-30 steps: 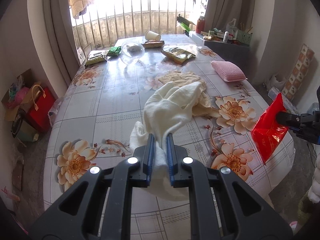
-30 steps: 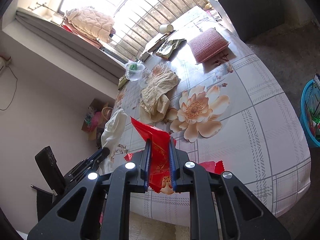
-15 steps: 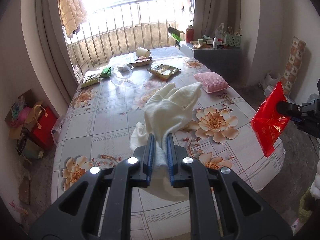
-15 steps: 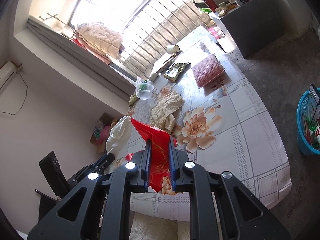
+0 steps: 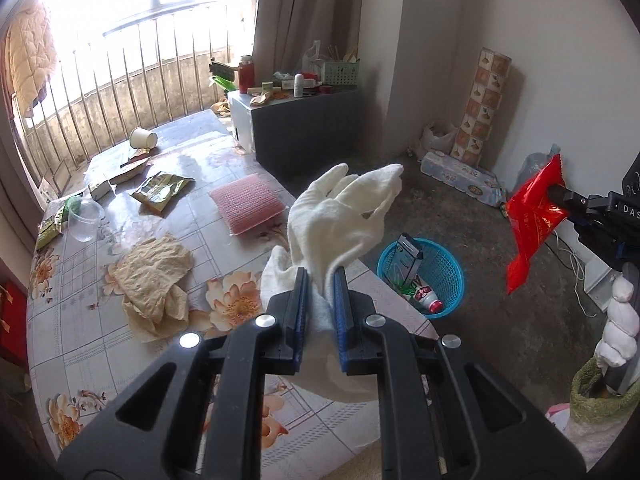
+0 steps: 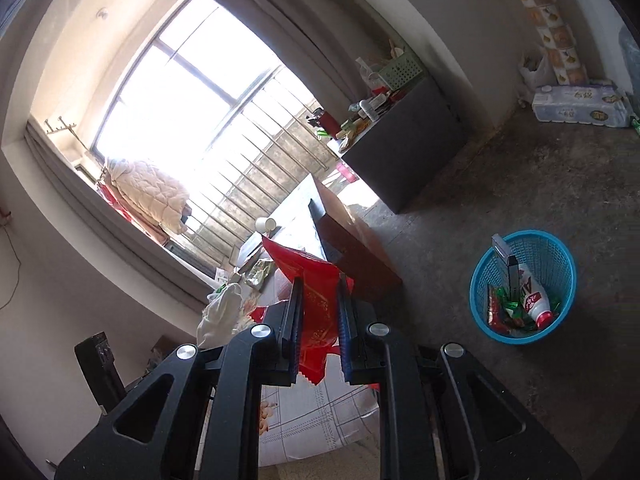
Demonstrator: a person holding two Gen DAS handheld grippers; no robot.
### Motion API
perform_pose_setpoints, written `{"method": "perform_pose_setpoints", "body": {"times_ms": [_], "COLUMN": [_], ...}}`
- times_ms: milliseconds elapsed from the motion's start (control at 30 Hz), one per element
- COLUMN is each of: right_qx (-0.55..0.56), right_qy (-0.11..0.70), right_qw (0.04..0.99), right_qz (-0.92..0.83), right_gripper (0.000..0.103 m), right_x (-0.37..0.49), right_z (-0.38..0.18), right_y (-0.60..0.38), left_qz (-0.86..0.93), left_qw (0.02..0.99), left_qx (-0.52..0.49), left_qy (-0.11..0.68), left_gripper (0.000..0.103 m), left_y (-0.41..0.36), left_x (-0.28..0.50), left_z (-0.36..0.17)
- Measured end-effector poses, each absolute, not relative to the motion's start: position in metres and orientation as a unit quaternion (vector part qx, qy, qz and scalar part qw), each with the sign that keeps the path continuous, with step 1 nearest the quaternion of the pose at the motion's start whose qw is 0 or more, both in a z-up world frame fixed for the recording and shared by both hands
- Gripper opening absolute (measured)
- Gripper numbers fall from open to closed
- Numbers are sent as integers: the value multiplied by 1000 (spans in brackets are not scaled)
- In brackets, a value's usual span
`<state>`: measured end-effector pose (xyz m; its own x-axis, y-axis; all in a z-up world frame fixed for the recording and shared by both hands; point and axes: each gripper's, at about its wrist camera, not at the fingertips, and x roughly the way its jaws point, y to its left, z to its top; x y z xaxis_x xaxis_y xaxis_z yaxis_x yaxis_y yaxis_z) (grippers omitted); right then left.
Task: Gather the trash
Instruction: 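Carry the white glove and red wrapper to the basket and release both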
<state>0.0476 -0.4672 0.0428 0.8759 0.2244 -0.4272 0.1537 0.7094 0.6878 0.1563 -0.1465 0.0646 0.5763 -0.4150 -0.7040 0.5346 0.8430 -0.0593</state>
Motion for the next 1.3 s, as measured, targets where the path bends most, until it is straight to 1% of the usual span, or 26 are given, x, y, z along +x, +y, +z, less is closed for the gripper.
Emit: {"method": "perform_pose_setpoints", "body": {"times_ms": [133, 267, 467, 633, 700, 733, 767, 800, 833, 867, 933, 967, 1000, 1200, 1300], "right_qx": [403, 432, 451, 424, 401, 391, 383, 377, 371, 369, 376, 381, 388, 398, 396], "right_qy": [253, 273, 313, 357, 374, 386, 398, 408, 420, 429, 435, 434, 430, 413, 403], "right_qw": [878, 855, 825, 813, 811, 809, 807, 803, 798, 793, 784, 781, 780, 782, 790], "right_qz": [-47, -92, -139, -180, -203, -208, -211, -216, -222, -227, -234, -238, -238, -243, -238], "right_gripper": [16, 16, 16, 16, 18, 20, 25, 38, 43, 43, 43, 43, 43, 44, 44], "right_x": [34, 36, 78, 128, 150, 163, 174, 182, 190, 195, 195, 192, 188, 158, 142], "right_z": [12, -30, -93, -133, -148, -157, -168, -180, -192, -202, -217, -220, -222, -215, -199], "right_y": [-512, -548, -590, -619, -630, -634, -639, -643, -647, -650, -656, -658, -659, -655, -651], "left_qz": [-325, -371, -380, -357, -349, -345, -343, -341, -338, -334, -340, -344, -349, -357, -362], "left_qw": [847, 794, 728, 701, 696, 696, 696, 698, 702, 706, 708, 708, 709, 729, 739], "left_qx": [95, 91, 107, 149, 158, 164, 170, 174, 176, 177, 166, 159, 152, 131, 112], "left_qy": [411, 473, 560, 599, 607, 608, 607, 605, 602, 599, 597, 596, 594, 569, 557], "left_gripper": [11, 12, 12, 12, 12, 14, 22, 28, 42, 48, 49, 53, 54, 55, 55], "left_y": [-220, -289, -382, -439, -458, -465, -476, -484, -490, -495, -497, -496, -494, -468, -445], "left_x": [175, 195, 219, 237, 246, 250, 255, 258, 260, 261, 264, 264, 264, 265, 265], "left_z": [45, 11, -60, -119, -137, -145, -152, -157, -162, -164, -163, -161, -157, -126, -102]}}
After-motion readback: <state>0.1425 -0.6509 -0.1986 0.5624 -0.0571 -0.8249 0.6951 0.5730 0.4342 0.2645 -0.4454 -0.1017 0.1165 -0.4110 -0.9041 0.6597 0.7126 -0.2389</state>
